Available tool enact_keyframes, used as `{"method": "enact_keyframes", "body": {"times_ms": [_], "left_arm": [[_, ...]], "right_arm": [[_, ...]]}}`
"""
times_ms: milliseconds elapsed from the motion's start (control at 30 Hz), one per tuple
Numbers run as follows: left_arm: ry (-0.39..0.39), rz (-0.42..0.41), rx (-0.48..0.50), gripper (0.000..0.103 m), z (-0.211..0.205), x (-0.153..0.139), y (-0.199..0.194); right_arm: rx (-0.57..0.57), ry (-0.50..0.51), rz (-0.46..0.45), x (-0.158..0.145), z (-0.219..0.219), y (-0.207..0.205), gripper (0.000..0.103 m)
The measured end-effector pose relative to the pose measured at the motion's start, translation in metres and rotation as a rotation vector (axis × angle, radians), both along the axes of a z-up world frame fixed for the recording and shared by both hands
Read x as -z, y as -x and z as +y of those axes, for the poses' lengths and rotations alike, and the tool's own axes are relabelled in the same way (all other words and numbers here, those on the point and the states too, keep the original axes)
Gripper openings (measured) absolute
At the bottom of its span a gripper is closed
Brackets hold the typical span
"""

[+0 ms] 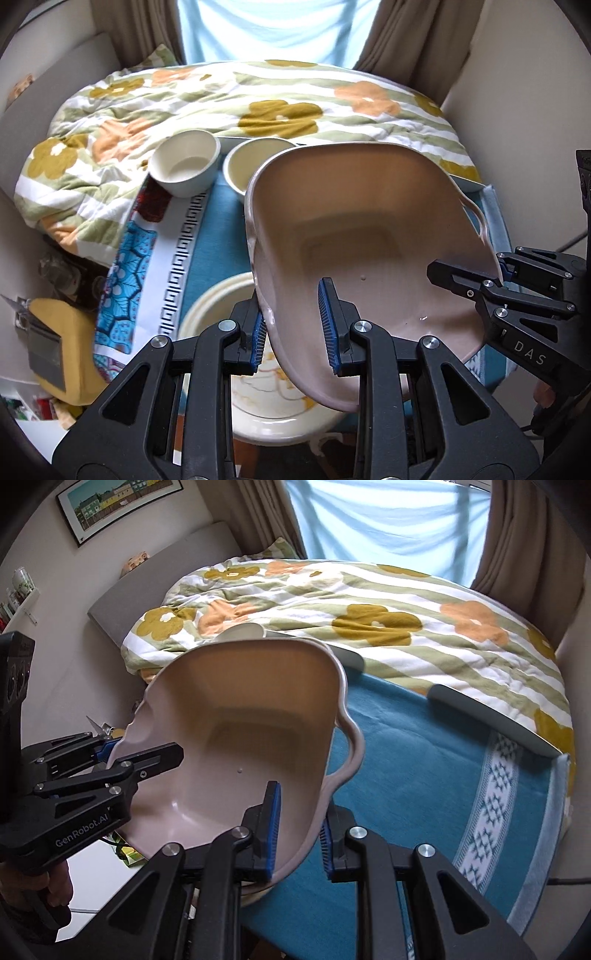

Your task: Organize plates and bowls

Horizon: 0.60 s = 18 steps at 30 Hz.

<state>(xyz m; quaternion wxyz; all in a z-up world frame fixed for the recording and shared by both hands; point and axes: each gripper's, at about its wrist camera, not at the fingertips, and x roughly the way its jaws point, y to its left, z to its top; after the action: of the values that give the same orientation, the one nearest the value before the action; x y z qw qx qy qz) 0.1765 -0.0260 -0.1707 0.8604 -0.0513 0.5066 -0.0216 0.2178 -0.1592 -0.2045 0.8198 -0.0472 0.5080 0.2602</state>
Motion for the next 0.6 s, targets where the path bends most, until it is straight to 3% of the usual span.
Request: {"method": "enact_keyframes", "body": {"times_ms": [267,600], "left_arm": [[0.061,0.048,0.172,0.023,-0.107,0.029,0.015],[0.084,0.135,0.31,0.023,-0.187,0.099,0.023]], "right_arm": [[0.194,0.038,0.025,0.011,-0.106,0.044,0.018],[0.367,0.062,0.092,0.075,-0.182,0.083,0.018]]}}
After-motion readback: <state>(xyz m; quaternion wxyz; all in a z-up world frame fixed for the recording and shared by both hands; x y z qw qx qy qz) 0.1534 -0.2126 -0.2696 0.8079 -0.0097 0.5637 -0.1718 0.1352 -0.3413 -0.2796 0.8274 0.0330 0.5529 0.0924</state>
